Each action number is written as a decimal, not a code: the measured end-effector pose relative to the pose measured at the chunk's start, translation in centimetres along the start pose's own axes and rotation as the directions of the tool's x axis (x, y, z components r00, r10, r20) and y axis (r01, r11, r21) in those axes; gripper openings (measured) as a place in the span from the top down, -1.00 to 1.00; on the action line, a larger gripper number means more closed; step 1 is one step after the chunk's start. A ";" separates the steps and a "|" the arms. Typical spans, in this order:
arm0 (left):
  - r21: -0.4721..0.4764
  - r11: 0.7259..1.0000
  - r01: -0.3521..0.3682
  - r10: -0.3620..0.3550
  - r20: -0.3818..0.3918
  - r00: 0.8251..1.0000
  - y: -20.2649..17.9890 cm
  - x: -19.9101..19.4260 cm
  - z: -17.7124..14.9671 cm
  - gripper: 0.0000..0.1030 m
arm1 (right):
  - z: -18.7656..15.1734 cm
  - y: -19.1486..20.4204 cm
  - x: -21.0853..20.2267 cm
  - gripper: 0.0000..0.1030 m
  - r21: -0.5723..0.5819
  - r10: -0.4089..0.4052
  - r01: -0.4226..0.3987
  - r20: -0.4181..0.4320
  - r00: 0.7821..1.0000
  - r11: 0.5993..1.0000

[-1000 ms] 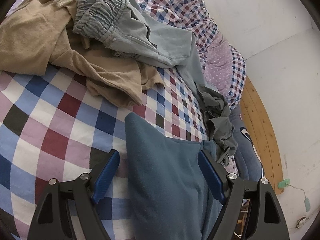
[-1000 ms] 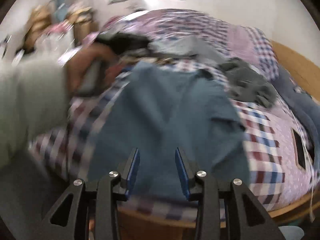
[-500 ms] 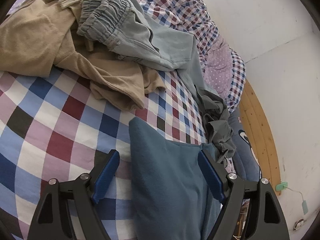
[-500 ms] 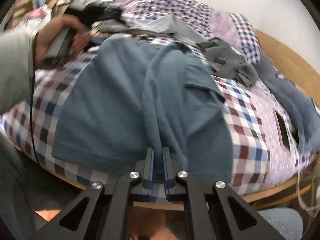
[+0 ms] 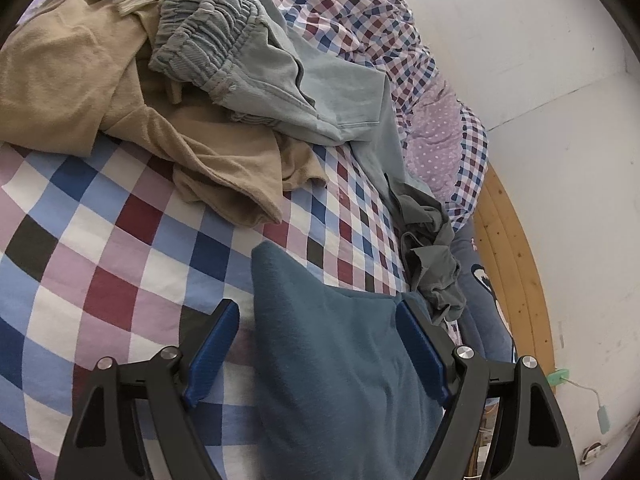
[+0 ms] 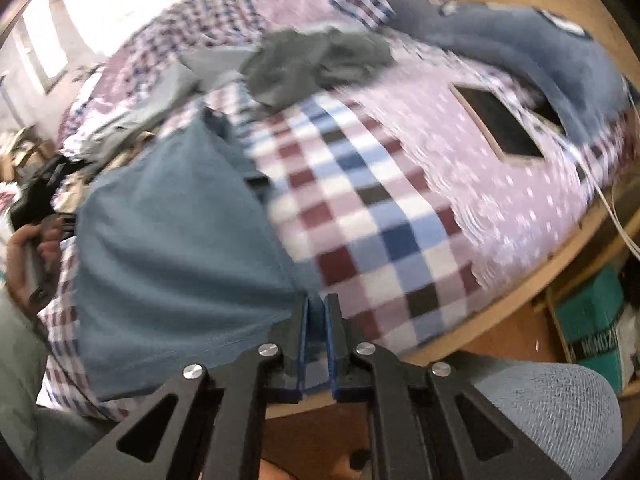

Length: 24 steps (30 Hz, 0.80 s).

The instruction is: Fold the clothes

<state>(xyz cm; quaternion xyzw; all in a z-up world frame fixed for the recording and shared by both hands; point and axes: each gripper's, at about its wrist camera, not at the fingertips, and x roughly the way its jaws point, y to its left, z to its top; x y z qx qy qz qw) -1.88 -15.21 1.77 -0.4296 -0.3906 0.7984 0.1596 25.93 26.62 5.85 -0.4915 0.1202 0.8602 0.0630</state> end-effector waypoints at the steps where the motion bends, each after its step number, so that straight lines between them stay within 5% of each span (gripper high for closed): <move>1: 0.000 1.000 0.000 0.000 0.000 1.000 0.0 0.0 0.1 -0.63 | 0.2 -0.3 0.5 0.80 0.002 -0.039 0.039 -0.020 0.999 0.999; 6: 0.019 1.000 -0.001 0.001 0.005 1.000 0.0 -0.3 0.6 -0.63 | 2.2 -0.4 1.3 0.69 0.002 -0.020 0.020 -0.038 0.999 1.000; 8: 0.026 1.000 0.001 -0.001 0.011 1.000 -0.1 -0.5 0.8 -0.63 | 4.3 1.0 1.0 0.26 -0.047 0.061 -0.060 0.009 0.998 0.997; 10: 0.028 1.000 0.008 -0.009 0.013 1.000 0.0 -0.7 1.1 -0.63 | 6.5 2.5 0.8 0.07 -0.099 0.144 -0.138 0.050 0.988 0.985; 13: 0.031 0.999 0.008 -0.008 0.006 1.000 0.1 -0.6 1.4 -0.61 | 10.4 5.3 1.3 0.01 -0.194 0.247 -0.225 0.096 0.964 0.955; 17: 0.056 0.998 -0.037 0.038 -0.009 0.999 0.4 -0.3 1.6 -0.54 | 15.8 7.9 5.9 -0.02 -0.218 0.346 -0.331 0.033 0.938 0.918; 24: 0.074 0.995 -0.064 0.066 -0.027 0.997 0.6 0.8 1.8 0.15 | 24.8 11.9 14.2 -0.02 -0.216 0.486 -0.493 -0.087 0.870 0.843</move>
